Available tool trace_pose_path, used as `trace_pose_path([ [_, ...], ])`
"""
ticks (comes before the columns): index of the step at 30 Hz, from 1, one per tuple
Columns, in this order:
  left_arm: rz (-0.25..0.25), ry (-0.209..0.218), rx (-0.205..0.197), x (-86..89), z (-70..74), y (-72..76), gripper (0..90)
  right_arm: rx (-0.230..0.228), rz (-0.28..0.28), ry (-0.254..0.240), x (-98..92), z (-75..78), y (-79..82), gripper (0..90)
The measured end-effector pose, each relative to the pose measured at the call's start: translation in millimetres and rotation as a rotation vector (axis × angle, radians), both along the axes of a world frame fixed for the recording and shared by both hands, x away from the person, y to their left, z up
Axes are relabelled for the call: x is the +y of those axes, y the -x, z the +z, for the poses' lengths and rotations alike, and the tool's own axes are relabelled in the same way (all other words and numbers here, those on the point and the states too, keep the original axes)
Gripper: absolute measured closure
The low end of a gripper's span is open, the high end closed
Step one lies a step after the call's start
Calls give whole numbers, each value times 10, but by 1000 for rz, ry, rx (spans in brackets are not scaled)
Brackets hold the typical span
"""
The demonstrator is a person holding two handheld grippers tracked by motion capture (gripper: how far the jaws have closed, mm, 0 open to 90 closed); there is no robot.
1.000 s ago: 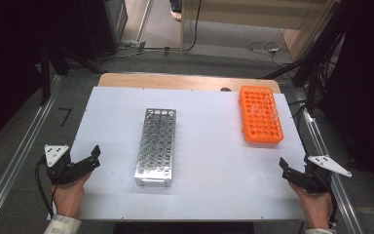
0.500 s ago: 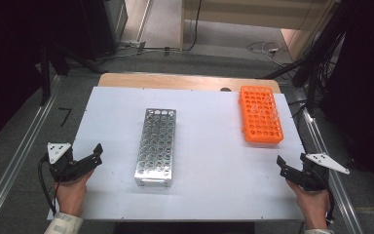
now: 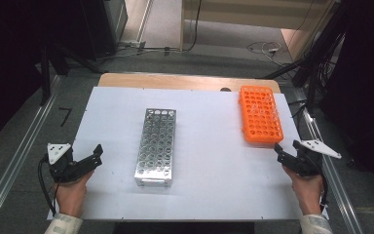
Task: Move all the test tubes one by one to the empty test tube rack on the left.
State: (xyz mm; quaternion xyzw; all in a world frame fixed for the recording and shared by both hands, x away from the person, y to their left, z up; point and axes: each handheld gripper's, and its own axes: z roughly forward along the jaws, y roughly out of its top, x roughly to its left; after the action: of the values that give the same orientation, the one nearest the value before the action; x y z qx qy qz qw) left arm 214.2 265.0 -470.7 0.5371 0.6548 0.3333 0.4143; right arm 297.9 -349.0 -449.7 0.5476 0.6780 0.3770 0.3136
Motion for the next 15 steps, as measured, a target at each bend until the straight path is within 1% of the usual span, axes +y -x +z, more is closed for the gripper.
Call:
trace_pose_path([
  [1, 1, 2, 0, -3, -1, 0, 38, -2, 0, -1, 5, 1, -43, 309],
  [2, 1, 2, 0, -3, -1, 0, 38, -2, 0, -1, 5, 1, -43, 309],
  [3, 2, 2, -1, -4, -3, -1, 38, -3, -6, 1, 20, 4, -129, 330],
  [4, 2, 2, 2, -3, -5, -1, 38, -7, -10, 5, 28, 5, -170, 351],
  [5, 2, 2, 2, -3, -5, -1, 38, -7, -10, 5, 28, 5, -170, 351],
  [6, 5, 1, 3, -3, -5, 0, 38, -13, -14, 25, 52, 6, -251, 379],
  [7, 9, -2, 1, -3, -2, 4, 40, -16, -17, 35, 63, 3, -292, 391],
  [8, 17, -1, -9, -2, 7, 14, 45, -14, -16, 34, 70, -1, -335, 399],
  [11, 21, -1, -14, 1, 14, 22, 45, -13, -18, 30, 92, -8, -420, 420],
  [12, 23, 0, -17, 2, 15, 24, 48, -19, -18, 35, 122, -14, -504, 442],
  [15, 23, -1, -19, 7, 15, 27, 49, -38, -26, 40, 168, -29, -621, 482],
])
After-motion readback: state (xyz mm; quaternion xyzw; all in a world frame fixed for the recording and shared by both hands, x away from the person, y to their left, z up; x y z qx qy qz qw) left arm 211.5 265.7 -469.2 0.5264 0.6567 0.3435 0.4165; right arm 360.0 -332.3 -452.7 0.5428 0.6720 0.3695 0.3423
